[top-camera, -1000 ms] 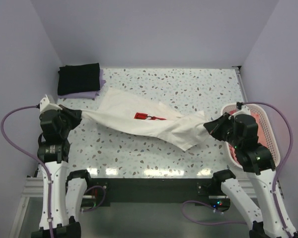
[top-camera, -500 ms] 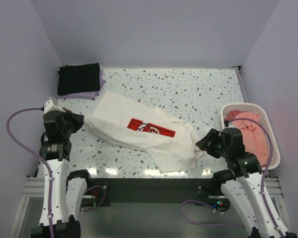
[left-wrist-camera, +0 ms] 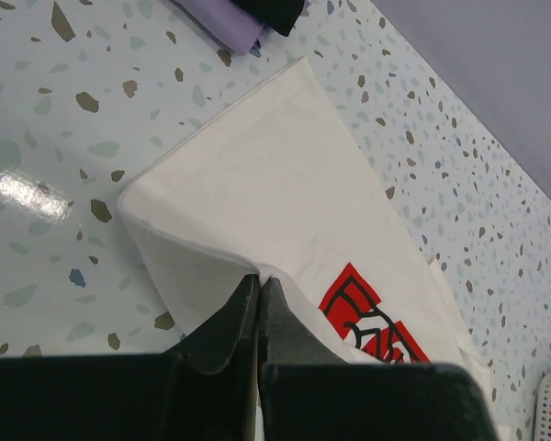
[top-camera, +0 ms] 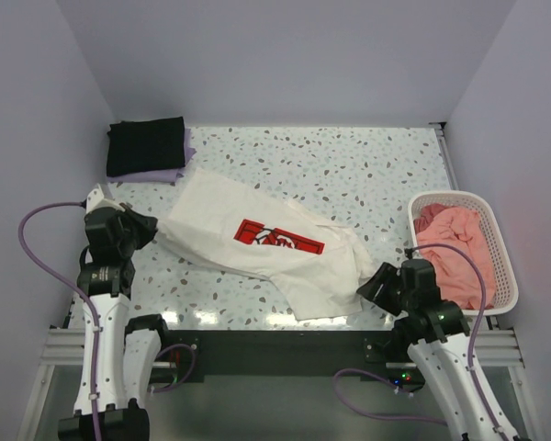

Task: Fold and stack the t-shirts
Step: Flatten the tshirt out

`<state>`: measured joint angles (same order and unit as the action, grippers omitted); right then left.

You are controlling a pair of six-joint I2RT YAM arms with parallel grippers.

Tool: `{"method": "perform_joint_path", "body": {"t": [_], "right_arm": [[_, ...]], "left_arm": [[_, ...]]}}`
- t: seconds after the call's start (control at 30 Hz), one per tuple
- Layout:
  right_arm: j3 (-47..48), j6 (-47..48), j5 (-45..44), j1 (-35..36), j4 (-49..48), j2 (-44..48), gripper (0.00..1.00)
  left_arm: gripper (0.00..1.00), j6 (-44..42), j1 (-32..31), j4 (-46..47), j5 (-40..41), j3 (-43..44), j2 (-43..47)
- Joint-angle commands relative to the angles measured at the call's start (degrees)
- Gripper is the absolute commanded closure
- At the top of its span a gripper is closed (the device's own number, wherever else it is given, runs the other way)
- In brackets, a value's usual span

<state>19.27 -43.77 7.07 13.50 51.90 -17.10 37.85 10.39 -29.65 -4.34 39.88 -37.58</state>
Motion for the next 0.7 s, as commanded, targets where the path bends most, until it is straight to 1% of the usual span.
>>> {"method": "perform_joint_path", "body": {"t": [0.0, 0.17, 0.23, 0.37, 0.67], "right_arm": [[-0.19, -1.76, 1.01, 0.04, -2.15, 0.93, 0.41], [-4.76, -2.37, 2.77, 0.04, -7.33, -1.96, 0.41], [-6.43, -2.90, 4.18, 0.13, -8.56, -1.62, 0.41], [-6.17, -3.43, 3.56, 0.39, -7.52, 1.01, 0.38], [-8.28, -3.96, 5.32, 1.44, -10.24, 1.11, 0.37]], "left_arm": [[1.00, -1.28, 0.42, 3.46, -0.85, -0.59, -0.03], [1.00, -0.93, 0.33, 4.42, -1.55, -1.38, -0.30], [1.00, -1.02, 0.33, 4.60, -1.38, -1.56, -0.39], [1.00, -0.85, 0.33, 5.21, -1.46, -2.17, -0.65], [1.00, -0.32, 0.42, 6.80, -1.90, -3.23, -1.26]]}}
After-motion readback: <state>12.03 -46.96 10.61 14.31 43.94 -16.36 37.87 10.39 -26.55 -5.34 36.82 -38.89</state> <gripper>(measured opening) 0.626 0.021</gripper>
